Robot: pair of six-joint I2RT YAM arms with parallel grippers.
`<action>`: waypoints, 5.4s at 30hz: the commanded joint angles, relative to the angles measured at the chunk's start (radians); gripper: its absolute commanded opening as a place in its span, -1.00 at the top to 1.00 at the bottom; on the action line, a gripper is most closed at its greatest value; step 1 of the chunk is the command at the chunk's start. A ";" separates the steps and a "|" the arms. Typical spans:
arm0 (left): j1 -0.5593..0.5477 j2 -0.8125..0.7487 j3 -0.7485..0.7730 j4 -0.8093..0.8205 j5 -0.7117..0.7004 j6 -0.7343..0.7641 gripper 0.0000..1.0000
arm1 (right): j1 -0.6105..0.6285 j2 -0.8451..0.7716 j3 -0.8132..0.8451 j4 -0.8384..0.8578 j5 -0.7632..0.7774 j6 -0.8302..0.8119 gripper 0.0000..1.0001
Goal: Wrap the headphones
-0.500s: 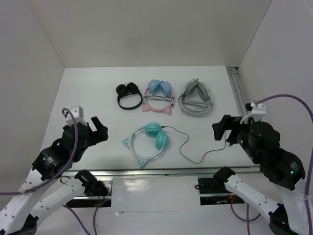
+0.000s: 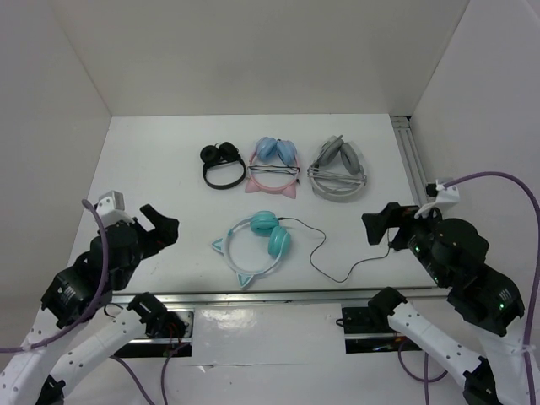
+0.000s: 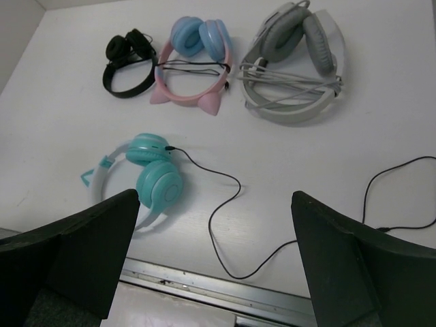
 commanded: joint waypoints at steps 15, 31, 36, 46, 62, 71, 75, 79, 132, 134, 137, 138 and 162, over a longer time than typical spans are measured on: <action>-0.184 0.626 -0.161 0.176 0.154 -0.657 -1.00 | -0.016 0.111 -0.167 0.267 -0.212 -0.023 -1.00; -0.338 0.955 -0.126 0.188 0.067 -0.803 -0.86 | -0.025 0.082 -0.149 0.277 -0.294 -0.025 -1.00; -0.329 0.990 -0.140 0.178 0.056 -0.869 -0.52 | -0.025 0.063 -0.140 0.268 -0.304 -0.016 -1.00; -0.295 1.090 -0.161 0.256 0.110 -0.819 -0.38 | -0.043 0.027 -0.112 0.259 -0.324 -0.016 -1.00; -0.324 1.060 -0.151 0.050 0.118 -0.926 1.00 | -0.072 0.017 -0.170 0.294 -0.415 0.023 -1.00; -0.473 0.530 0.075 -0.458 -0.143 -0.697 1.00 | -0.072 -0.012 -0.425 0.633 -0.614 0.199 -1.00; -0.464 0.383 0.190 -0.458 -0.197 -0.449 1.00 | -0.081 -0.012 -0.523 0.825 -0.697 0.214 -1.00; -0.325 0.386 0.345 -0.458 -0.220 -0.198 1.00 | -0.081 0.048 -0.600 0.990 -0.806 0.171 -1.00; 0.029 0.576 1.031 -0.456 -0.205 0.051 1.00 | 0.317 0.656 -0.856 1.672 -0.423 -0.163 0.77; 0.029 0.576 1.040 -0.456 -0.214 0.042 1.00 | 0.340 0.634 -0.880 1.684 -0.436 -0.140 0.68; 0.029 0.587 1.040 -0.456 -0.205 0.033 1.00 | 0.340 0.634 -0.881 1.696 -0.487 -0.129 0.56; 0.029 0.587 1.040 -0.456 -0.205 0.033 1.00 | 0.351 0.634 -0.881 1.696 -0.487 -0.119 0.56; 0.029 0.627 1.216 -0.456 -0.185 0.014 1.00 | 0.399 0.790 -0.914 2.030 -0.686 0.012 0.43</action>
